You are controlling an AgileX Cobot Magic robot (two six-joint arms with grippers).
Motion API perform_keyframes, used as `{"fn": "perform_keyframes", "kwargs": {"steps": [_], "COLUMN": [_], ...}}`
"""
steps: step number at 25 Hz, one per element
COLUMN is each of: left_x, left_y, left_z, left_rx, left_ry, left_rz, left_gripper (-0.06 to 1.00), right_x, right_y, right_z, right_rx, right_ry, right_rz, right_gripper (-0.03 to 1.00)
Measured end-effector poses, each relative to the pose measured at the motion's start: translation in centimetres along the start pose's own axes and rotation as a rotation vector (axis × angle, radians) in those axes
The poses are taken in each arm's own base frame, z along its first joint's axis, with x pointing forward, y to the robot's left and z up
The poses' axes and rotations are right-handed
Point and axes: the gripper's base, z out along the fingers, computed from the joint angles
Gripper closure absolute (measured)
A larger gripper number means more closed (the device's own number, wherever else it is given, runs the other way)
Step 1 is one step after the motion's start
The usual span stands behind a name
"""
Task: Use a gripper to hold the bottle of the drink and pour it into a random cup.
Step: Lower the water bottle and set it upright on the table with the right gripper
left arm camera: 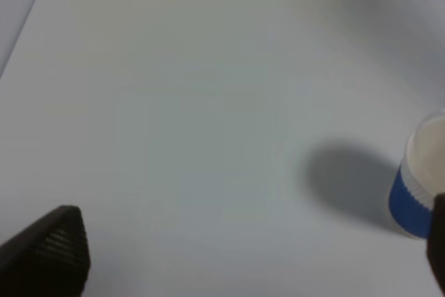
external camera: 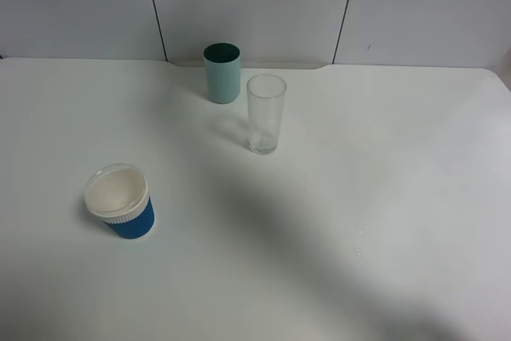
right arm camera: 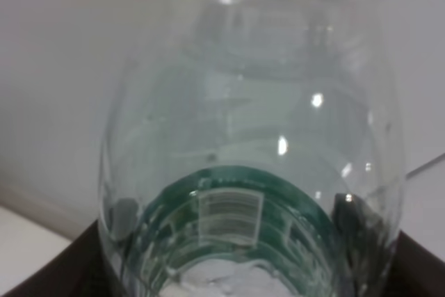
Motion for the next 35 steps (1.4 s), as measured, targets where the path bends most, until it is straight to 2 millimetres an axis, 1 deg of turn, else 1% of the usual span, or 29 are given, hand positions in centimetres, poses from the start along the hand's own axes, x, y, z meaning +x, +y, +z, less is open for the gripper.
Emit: {"fn": "perform_keyframes", "kwargs": {"steps": [5,8,13,18,22,26,29,30,33,35], "left_x": [0.0,0.0,0.0,0.0,0.0,0.0,0.0,0.0,0.0,0.0], "left_y": [0.0,0.0,0.0,0.0,0.0,0.0,0.0,0.0,0.0,0.0], "left_z": [0.0,0.0,0.0,0.0,0.0,0.0,0.0,0.0,0.0,0.0], "left_rx": [0.0,0.0,0.0,0.0,0.0,0.0,0.0,0.0,0.0,0.0], "left_ry": [0.0,0.0,0.0,0.0,0.0,0.0,0.0,0.0,0.0,0.0], "left_rz": [0.0,0.0,0.0,0.0,0.0,0.0,0.0,0.0,0.0,0.0], "left_gripper": [-0.04,-0.04,-0.04,-0.04,-0.04,-0.04,-0.04,-0.04,-0.04,-0.04], "right_x": [-0.9,-1.2,-1.3,-1.4,-0.8,1.6,4.4,5.1,8.0,10.1], "right_y": [0.1,0.3,1.2,1.5,0.8,-1.0,-2.1,-2.8,-4.2,-4.7], "right_z": [-1.5,-2.0,-2.1,-2.3,-3.4,-5.0,-6.1,-6.6,-7.3,-7.3], "right_rx": [-0.116,-0.19,-0.312,-0.373,-0.383,-0.37,-0.356,-0.344,-0.315,-0.3], "right_ry": [-0.027,-0.043,-0.057,-0.079,-0.184,-0.307,-0.351,-0.371,-0.371,-0.337], "right_rz": [0.042,0.053,0.042,0.002,0.024,0.055,0.072,0.083,0.123,0.141], "right_gripper": [0.41,0.41,0.41,0.41,0.41,0.41,0.41,0.41,0.41,0.41]}}
